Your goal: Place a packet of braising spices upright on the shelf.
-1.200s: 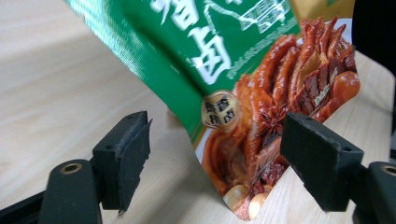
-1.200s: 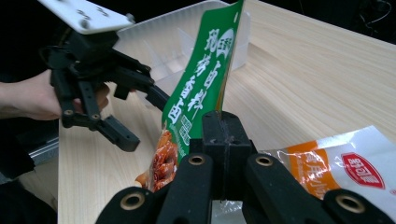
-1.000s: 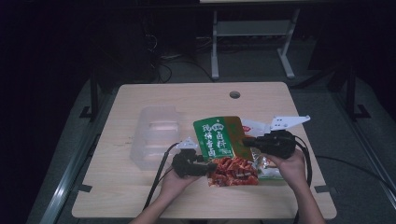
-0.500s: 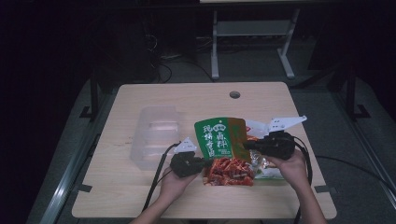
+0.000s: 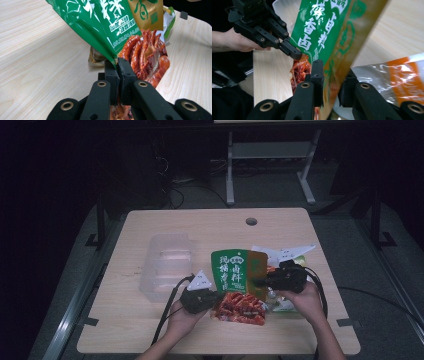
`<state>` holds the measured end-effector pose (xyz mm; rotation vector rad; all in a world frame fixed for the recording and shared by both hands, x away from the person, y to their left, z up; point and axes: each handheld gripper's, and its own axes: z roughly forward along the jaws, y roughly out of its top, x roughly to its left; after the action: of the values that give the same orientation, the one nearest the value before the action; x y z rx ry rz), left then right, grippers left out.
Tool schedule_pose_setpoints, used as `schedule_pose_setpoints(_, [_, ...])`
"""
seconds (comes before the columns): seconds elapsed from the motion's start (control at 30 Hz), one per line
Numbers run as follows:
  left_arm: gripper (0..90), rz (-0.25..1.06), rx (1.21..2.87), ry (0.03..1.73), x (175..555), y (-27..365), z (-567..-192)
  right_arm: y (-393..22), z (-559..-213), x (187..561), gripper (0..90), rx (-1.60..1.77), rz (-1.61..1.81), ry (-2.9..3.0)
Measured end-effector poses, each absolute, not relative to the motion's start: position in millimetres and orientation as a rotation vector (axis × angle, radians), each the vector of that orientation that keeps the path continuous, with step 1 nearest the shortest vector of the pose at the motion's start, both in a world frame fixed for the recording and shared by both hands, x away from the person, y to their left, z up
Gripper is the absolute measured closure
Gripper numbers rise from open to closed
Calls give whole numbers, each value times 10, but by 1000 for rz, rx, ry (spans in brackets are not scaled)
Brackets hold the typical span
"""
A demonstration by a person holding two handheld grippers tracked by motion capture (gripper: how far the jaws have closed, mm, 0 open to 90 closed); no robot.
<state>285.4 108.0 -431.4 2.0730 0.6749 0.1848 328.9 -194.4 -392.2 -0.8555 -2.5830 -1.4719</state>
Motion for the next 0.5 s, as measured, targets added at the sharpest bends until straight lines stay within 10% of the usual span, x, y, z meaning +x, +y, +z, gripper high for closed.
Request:
schedule_pose_setpoints(0.2, [874, 183, 2073, 684, 2848, 1090, -4328, -1805, -3972, 3309, 724, -842, -1432, -2583])
schedule_pose_setpoints(0.5, [837, 159, 2049, 703, 2813, 1154, -4341, -1764, -4021, 3313, 894, -846, -1414, -2565])
